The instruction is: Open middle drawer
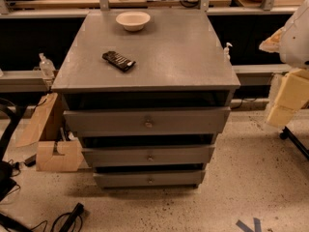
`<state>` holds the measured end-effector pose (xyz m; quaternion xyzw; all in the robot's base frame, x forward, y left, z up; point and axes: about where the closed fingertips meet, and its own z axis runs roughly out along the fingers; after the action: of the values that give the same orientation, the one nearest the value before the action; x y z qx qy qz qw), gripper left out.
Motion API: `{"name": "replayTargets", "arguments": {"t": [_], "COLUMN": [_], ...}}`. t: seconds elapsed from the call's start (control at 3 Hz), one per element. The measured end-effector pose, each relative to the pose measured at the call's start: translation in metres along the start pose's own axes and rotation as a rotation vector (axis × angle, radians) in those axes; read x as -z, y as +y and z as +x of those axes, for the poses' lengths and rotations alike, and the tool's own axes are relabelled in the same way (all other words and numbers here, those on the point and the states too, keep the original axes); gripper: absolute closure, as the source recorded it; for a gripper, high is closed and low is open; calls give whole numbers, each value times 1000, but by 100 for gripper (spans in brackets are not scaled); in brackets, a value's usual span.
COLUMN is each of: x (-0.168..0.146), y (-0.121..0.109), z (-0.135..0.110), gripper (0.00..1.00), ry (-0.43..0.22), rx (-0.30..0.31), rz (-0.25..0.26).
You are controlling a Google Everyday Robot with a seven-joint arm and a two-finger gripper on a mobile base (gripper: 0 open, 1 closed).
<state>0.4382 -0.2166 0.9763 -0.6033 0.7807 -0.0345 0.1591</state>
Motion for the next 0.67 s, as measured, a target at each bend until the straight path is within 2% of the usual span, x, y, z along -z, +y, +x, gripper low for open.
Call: {"name": "replayTargets", "arguments": {"t": [0.33,0.67], "x": [0,-13], "y": [0,2], "z": [0,-2], "gripper": [0,0], "ry": [0,-38], "rx": [0,8], "rz": [0,27]}}
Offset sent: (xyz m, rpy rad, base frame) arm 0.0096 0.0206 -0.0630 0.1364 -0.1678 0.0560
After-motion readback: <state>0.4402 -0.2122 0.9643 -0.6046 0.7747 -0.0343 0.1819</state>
